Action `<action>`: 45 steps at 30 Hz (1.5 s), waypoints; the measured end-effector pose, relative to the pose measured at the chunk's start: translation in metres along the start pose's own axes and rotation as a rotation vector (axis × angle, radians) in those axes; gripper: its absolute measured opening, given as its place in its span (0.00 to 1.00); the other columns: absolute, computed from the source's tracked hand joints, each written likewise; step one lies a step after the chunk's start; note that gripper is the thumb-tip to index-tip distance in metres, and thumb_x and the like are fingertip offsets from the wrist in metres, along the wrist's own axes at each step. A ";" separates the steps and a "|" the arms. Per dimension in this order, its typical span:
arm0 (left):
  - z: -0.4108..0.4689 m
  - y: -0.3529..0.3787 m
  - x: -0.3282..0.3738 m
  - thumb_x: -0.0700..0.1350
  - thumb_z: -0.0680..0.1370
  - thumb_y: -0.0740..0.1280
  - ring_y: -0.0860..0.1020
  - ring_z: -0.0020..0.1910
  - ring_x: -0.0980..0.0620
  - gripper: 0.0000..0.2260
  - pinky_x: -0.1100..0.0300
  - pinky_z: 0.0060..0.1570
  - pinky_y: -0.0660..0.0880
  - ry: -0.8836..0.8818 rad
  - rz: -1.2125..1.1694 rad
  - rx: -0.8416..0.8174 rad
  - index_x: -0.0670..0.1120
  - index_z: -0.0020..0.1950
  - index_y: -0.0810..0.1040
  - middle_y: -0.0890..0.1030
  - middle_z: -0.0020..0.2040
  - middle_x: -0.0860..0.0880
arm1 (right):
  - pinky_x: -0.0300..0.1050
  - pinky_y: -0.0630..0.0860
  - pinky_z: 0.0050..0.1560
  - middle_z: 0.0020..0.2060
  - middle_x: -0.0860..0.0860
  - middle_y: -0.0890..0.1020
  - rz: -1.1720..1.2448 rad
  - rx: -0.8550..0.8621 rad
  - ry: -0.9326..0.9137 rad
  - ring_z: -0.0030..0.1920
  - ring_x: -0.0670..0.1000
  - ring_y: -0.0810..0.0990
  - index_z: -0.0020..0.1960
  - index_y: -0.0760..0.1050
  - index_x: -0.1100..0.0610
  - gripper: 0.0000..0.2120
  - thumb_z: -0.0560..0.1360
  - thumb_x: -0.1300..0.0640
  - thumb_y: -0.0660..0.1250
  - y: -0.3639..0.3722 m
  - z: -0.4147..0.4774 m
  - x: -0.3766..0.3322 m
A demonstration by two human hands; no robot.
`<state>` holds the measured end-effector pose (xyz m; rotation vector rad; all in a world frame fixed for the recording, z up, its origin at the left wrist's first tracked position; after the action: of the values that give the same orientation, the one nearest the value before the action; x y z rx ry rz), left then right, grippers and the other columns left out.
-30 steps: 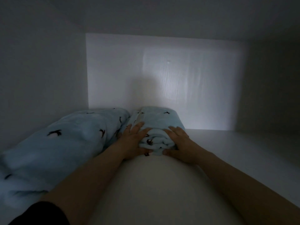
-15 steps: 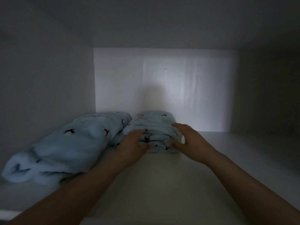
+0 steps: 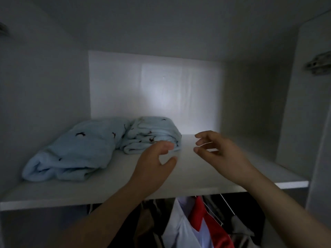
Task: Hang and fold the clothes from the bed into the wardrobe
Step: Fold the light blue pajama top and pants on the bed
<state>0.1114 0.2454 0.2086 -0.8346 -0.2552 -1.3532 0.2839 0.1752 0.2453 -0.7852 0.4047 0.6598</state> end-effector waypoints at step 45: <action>-0.239 0.323 0.441 0.45 0.75 0.69 0.79 0.47 0.65 0.08 0.75 0.39 0.72 0.552 -1.114 -1.134 0.55 0.52 0.78 0.81 0.49 0.62 | 0.28 0.75 0.43 0.45 0.44 0.83 -1.027 1.067 0.760 0.46 0.37 0.81 0.55 0.78 0.50 0.09 0.75 0.57 0.69 -0.356 -0.481 -0.154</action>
<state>0.4460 -0.2486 0.1892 -1.2310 0.6690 -2.8056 0.3676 -0.4357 0.2031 -0.0871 0.8394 -0.8373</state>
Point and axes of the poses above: each hand's wrist, its own z-axis towards the middle knuckle, its own y-axis out of the palm, x = y × z, the point moved 7 cm from there along z, towards the middle knuckle
